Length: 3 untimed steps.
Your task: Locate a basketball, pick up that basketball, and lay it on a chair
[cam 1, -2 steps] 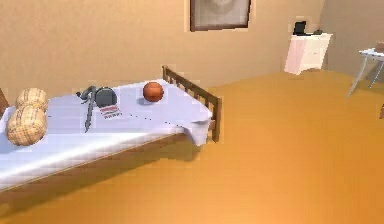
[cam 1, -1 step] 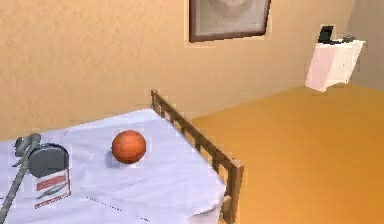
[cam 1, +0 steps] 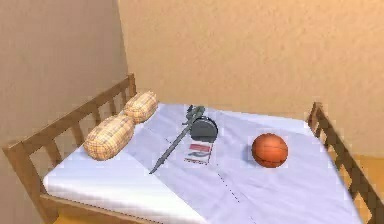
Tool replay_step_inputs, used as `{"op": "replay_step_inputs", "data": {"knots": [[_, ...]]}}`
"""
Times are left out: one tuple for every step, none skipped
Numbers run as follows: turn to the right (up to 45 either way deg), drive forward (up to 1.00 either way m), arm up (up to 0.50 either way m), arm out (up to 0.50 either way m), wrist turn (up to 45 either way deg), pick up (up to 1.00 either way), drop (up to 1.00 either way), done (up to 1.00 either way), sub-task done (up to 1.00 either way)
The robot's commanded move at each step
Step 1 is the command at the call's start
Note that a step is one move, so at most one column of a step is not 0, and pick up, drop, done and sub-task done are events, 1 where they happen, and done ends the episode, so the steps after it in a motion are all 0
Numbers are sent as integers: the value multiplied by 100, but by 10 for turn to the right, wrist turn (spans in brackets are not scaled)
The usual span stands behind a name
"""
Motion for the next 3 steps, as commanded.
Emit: {"op": "replay_step_inputs", "data": {"knots": [[-450, 0, 0, 0, 0, 0, 0, 0, 0], [-180, 0, 0, 0, 0, 0, 0, 0, 0], [450, 0, 0, 0, 0, 0, 0, 0, 0]]}}
